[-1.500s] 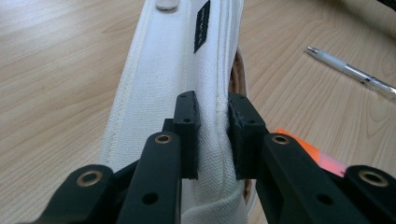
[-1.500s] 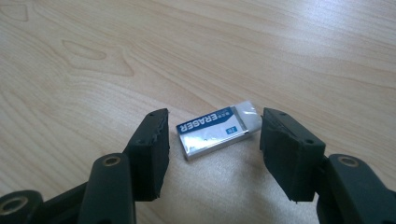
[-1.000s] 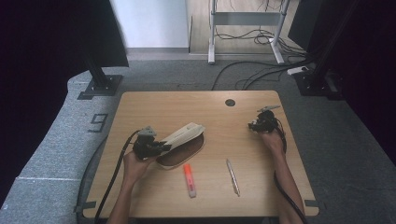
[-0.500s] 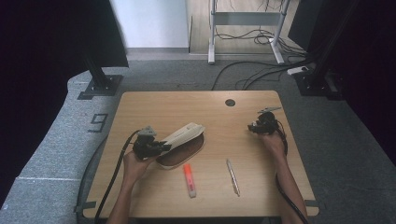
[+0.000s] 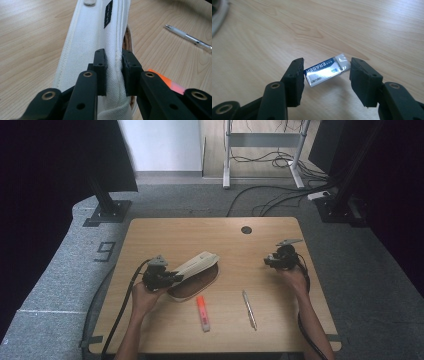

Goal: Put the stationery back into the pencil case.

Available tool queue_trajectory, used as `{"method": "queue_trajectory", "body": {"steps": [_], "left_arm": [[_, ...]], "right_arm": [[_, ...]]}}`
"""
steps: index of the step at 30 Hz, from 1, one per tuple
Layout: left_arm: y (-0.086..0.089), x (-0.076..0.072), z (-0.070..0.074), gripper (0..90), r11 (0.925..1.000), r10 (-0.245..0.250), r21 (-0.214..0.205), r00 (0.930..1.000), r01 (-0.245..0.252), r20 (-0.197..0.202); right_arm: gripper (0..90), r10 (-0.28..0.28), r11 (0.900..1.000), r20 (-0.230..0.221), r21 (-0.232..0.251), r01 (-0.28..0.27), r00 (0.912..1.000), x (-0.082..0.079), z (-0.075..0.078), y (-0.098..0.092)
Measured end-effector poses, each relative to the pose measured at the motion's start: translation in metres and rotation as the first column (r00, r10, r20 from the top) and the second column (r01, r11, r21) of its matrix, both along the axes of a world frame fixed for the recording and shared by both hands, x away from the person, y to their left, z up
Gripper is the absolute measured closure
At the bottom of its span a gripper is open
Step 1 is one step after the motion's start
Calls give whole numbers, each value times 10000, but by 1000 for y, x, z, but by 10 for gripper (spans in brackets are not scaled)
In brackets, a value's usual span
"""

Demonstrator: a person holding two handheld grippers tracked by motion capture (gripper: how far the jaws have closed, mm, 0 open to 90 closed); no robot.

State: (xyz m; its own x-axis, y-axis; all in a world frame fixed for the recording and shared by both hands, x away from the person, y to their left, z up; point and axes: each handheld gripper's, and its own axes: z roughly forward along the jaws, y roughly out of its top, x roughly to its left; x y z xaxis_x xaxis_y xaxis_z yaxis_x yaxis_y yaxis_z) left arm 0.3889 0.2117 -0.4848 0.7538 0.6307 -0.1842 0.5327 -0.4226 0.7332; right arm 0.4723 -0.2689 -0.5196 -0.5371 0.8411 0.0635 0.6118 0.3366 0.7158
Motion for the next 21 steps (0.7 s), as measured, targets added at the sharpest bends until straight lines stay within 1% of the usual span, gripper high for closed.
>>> {"method": "queue_trajectory", "body": {"steps": [2, 4, 6, 12, 14, 15, 18, 20, 21], "left_arm": [[0, 0, 0, 757, 10000, 16, -13, 10000, -16, -3], [0, 0, 0, 757, 10000, 10, -8, 10000, -10, -7], [1, 0, 0, 758, 10000, 24, -49, 10000, -24, -23], [1, 1, 1, 759, 9999, 83, -104, 10000, -84, -45], [1, 1, 1, 759, 9999, 80, -89, 10000, -81, -43], [1, 0, 1, 759, 9999, 77, -65, 10000, -77, -27], [0, 0, 1, 758, 9999, 80, -63, 10000, -80, -7], [0, 0, 1, 758, 9999, 85, -72, 10000, -85, -9], [0, 0, 1, 758, 10000, 79, -60, 10000, -79, 17]], "right_arm": [[451, 131, 9999, 70, 90, -132, 9999, -5, 2, 3], [452, 252, 9997, 73, 52, -253, 9997, -10, 4, 7], [451, 438, 9990, 104, 117, -439, 9990, -15, 6, 12], [451, 861, 9961, 190, 172, -864, 9961, -27, 11, 29], [451, 946, 9953, 189, 205, -950, 9953, -29, 12, 32], [451, 1148, 9931, 196, 214, -1152, 9932, -32, 12, 39], [451, 1335, 9906, 194, 262, -1339, 9909, -34, 13, 47], [451, 1343, 9904, 168, 295, -1347, 9908, -35, 13, 50], [452, 1460, 9886, 177, 338, -1465, 9891, -35, 14, 55]]}}
